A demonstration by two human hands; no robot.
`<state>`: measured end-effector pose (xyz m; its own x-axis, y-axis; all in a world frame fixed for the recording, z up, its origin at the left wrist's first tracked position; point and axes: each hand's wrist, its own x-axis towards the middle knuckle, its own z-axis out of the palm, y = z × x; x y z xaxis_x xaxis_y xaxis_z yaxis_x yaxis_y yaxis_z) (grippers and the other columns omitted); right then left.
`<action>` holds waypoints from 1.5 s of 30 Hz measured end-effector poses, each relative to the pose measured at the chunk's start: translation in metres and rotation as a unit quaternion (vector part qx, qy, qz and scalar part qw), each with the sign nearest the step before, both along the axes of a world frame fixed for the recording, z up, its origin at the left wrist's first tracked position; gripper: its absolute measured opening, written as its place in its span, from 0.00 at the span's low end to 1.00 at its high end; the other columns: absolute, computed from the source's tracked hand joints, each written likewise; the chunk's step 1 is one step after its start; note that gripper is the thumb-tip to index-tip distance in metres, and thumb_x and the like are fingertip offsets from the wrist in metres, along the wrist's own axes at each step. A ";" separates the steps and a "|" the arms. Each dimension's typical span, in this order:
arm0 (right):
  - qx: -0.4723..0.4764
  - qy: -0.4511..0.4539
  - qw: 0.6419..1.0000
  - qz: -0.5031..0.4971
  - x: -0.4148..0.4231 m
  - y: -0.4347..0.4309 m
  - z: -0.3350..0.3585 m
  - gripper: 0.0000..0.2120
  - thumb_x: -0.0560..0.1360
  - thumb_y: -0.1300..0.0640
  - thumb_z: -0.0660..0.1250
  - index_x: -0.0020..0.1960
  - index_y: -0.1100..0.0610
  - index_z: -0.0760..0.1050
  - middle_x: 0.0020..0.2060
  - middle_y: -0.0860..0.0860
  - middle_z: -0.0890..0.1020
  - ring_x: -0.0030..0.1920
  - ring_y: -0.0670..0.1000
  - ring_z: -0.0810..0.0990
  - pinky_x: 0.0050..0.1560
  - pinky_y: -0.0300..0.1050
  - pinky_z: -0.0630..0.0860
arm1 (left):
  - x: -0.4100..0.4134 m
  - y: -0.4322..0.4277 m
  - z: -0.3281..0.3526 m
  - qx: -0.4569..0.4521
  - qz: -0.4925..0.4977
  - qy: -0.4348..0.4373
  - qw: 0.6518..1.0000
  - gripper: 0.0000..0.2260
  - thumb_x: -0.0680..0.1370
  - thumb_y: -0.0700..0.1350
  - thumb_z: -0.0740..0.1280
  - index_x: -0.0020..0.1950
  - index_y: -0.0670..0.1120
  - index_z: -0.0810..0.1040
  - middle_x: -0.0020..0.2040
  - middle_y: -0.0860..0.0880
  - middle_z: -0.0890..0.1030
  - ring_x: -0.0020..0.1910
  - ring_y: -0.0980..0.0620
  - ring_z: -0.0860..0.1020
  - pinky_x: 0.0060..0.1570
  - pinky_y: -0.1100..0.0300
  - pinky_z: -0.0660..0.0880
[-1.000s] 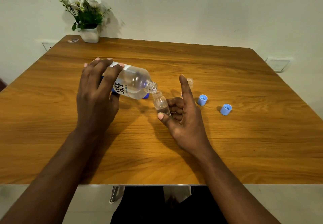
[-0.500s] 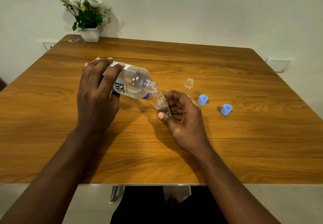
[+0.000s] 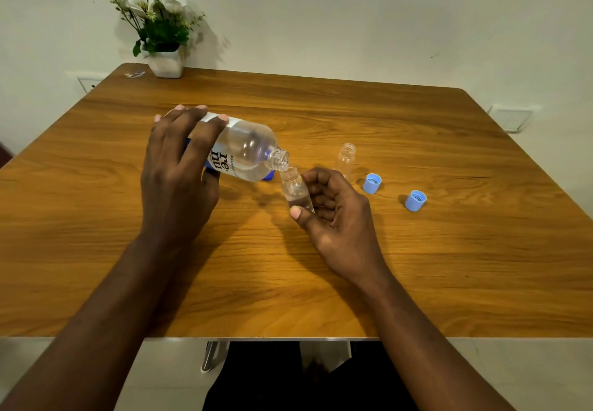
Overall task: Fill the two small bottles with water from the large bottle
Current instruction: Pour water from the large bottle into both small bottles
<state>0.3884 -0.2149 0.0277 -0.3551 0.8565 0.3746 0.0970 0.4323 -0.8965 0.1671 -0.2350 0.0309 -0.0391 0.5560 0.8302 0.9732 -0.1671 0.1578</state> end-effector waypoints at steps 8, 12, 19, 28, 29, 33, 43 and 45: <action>-0.001 0.008 1.000 0.004 0.000 -0.001 0.001 0.19 0.69 0.65 0.72 0.57 0.51 0.74 0.45 0.44 0.83 0.47 0.44 0.83 0.47 0.40 0.80 | 0.001 0.000 0.000 0.004 0.000 -0.001 1.000 0.29 0.69 0.26 0.70 0.67 0.43 0.68 0.65 0.35 0.74 0.68 0.36 0.69 0.70 0.41 0.64; 0.002 0.007 1.000 0.002 -0.001 -0.002 0.002 0.20 0.69 0.63 0.72 0.56 0.47 0.74 0.45 0.43 0.83 0.47 0.45 0.83 0.47 0.41 0.80 | 0.000 0.000 0.000 0.004 0.002 0.003 1.000 0.30 0.69 0.26 0.69 0.68 0.43 0.69 0.64 0.35 0.74 0.68 0.36 0.70 0.69 0.40 0.64; 0.006 0.005 1.000 0.005 -0.001 -0.002 0.004 0.21 0.69 0.63 0.72 0.55 0.43 0.73 0.45 0.41 0.83 0.47 0.44 0.83 0.46 0.41 0.80 | -0.001 0.001 0.000 0.000 0.003 0.005 1.000 0.29 0.69 0.26 0.68 0.68 0.42 0.69 0.65 0.35 0.74 0.68 0.36 0.69 0.69 0.39 0.64; 0.001 0.004 1.000 0.006 -0.001 -0.002 0.002 0.20 0.70 0.65 0.72 0.56 0.47 0.74 0.46 0.44 0.82 0.47 0.44 0.83 0.46 0.43 0.81 | 0.000 0.001 0.000 -0.002 0.005 0.004 1.000 0.30 0.68 0.25 0.68 0.68 0.42 0.69 0.65 0.35 0.74 0.68 0.35 0.69 0.69 0.39 0.64; 0.001 0.003 1.000 0.005 -0.001 -0.002 0.002 0.20 0.70 0.65 0.72 0.56 0.47 0.74 0.46 0.44 0.82 0.47 0.44 0.83 0.46 0.43 0.81 | 0.000 0.001 0.000 -0.002 0.004 0.004 1.000 0.30 0.68 0.25 0.68 0.68 0.42 0.69 0.65 0.35 0.74 0.68 0.36 0.69 0.69 0.39 0.64; 0.003 0.000 1.000 0.003 -0.001 -0.002 0.003 0.21 0.70 0.65 0.72 0.54 0.44 0.73 0.45 0.45 0.83 0.47 0.45 0.83 0.47 0.47 0.81 | -0.001 0.001 0.000 -0.002 0.004 0.004 1.000 0.30 0.69 0.26 0.68 0.68 0.42 0.69 0.65 0.35 0.74 0.68 0.36 0.69 0.69 0.40 0.63; 0.001 -0.003 1.000 0.001 -0.001 -0.001 0.001 0.19 0.69 0.62 0.72 0.55 0.45 0.74 0.46 0.45 0.83 0.47 0.47 0.83 0.47 0.49 0.82 | 0.001 0.000 0.000 0.002 0.007 0.002 1.000 0.30 0.69 0.25 0.69 0.68 0.43 0.68 0.65 0.35 0.74 0.68 0.36 0.69 0.71 0.41 0.62; 0.001 -0.005 1.000 0.000 -0.001 -0.001 0.000 0.19 0.69 0.61 0.72 0.55 0.44 0.74 0.46 0.46 0.83 0.48 0.48 0.83 0.47 0.51 0.82 | 0.001 0.000 0.000 0.002 0.007 0.002 1.000 0.30 0.68 0.25 0.69 0.68 0.43 0.68 0.65 0.35 0.74 0.68 0.36 0.69 0.71 0.41 0.62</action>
<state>0.3876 -0.2157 0.0282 -0.3581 0.8559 0.3730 0.1061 0.4342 -0.8945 0.1679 -0.2347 0.0308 -0.0444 0.5519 0.8327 0.9761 -0.1533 0.1537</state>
